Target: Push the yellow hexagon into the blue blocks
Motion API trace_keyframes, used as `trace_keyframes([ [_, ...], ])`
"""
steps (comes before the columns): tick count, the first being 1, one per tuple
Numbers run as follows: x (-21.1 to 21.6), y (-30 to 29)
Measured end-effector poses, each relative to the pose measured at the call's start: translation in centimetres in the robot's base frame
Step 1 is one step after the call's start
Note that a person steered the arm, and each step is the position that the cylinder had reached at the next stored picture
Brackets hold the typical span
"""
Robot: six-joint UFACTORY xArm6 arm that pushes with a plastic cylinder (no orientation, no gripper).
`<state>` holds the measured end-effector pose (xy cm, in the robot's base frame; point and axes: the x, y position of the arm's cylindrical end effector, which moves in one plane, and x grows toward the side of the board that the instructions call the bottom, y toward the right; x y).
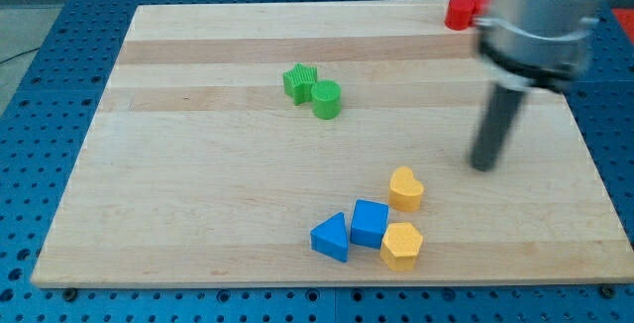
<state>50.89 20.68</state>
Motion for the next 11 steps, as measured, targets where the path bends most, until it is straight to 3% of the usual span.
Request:
trace_keyframes([
  [1, 7.2, 1.0],
  [2, 9.3, -0.2],
  [6, 10.8, -11.1],
  [9, 6.3, -15.4],
  [10, 6.1, -14.4],
  [11, 9.4, -9.6],
])
